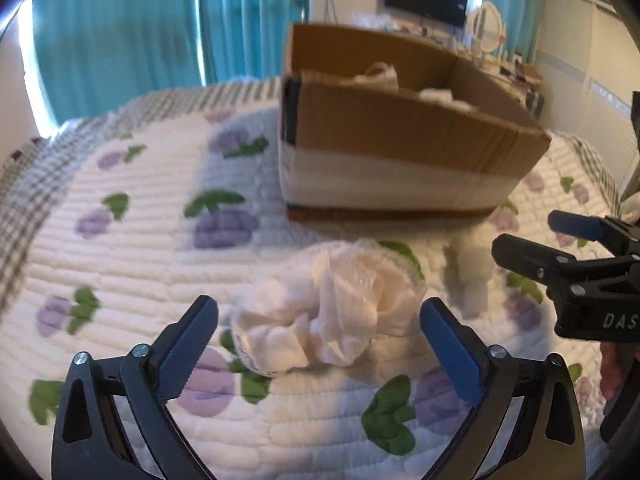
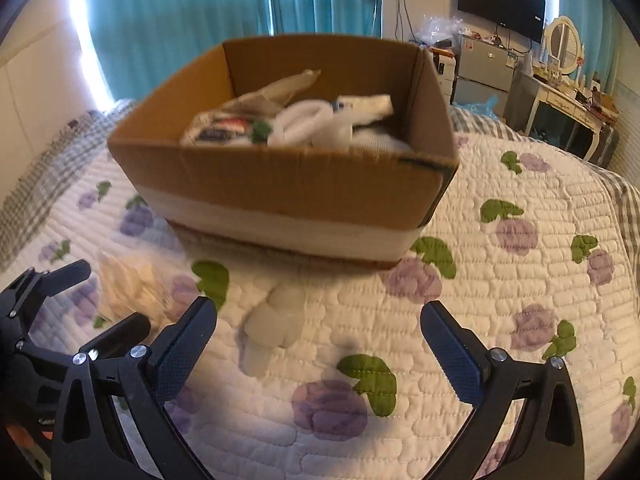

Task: Organize soft objects
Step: 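Grasp the white plush toy with the right tool while the left tool grasps the lace cloth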

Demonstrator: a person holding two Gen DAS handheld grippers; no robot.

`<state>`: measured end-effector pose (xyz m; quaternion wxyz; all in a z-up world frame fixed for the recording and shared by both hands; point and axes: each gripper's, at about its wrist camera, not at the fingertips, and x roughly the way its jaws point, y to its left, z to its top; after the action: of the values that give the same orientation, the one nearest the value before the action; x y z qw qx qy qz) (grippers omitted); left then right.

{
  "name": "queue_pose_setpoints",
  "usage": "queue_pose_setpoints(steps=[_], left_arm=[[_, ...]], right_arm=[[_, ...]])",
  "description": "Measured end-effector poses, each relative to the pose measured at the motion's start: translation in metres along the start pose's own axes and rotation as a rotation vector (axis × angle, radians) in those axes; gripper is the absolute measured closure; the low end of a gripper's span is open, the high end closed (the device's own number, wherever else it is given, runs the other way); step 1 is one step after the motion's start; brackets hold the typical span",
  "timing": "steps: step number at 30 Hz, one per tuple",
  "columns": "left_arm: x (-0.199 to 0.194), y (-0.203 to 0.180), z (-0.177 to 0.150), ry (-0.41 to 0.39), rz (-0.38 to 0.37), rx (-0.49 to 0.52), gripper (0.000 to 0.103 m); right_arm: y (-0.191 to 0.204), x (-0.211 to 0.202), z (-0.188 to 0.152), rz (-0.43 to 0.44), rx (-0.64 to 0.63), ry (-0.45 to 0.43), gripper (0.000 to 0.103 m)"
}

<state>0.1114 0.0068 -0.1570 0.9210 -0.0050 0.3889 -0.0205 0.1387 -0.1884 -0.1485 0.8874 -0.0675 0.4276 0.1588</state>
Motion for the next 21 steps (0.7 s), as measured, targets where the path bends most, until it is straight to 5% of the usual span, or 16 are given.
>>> queue_pose_setpoints(steps=[1, 2, 6, 13, 16, 18, 21], left_arm=[[0.005, 0.000, -0.001, 0.016, -0.006, -0.001, 0.044], [0.010, 0.000, -0.003, 0.026, -0.015, -0.004, 0.056], [0.022, 0.006, -0.005, 0.069, -0.037, -0.044, 0.081], [0.005, 0.008, -0.005, 0.028, -0.016, -0.049, 0.087], [-0.002, 0.009, -0.003, 0.009, -0.009, -0.044, 0.087], [-0.004, 0.009, -0.003, 0.005, -0.008, -0.041, 0.087], [-0.001, 0.010, -0.004, 0.013, -0.008, -0.036, 0.087]], right_arm=[[0.001, 0.002, -0.001, -0.001, -0.006, 0.003, 0.006], [0.003, 0.004, -0.004, -0.003, -0.021, 0.008, 0.011], [0.009, 0.013, -0.009, 0.022, -0.046, 0.036, 0.021], [0.020, 0.027, -0.010, 0.055, -0.068, 0.058, 0.032], [0.021, 0.035, -0.010, 0.052, -0.068, 0.075, 0.044], [0.021, 0.037, -0.012, 0.051, -0.067, 0.088, 0.062], [0.023, 0.032, -0.016, 0.056, -0.076, 0.081, 0.068]])
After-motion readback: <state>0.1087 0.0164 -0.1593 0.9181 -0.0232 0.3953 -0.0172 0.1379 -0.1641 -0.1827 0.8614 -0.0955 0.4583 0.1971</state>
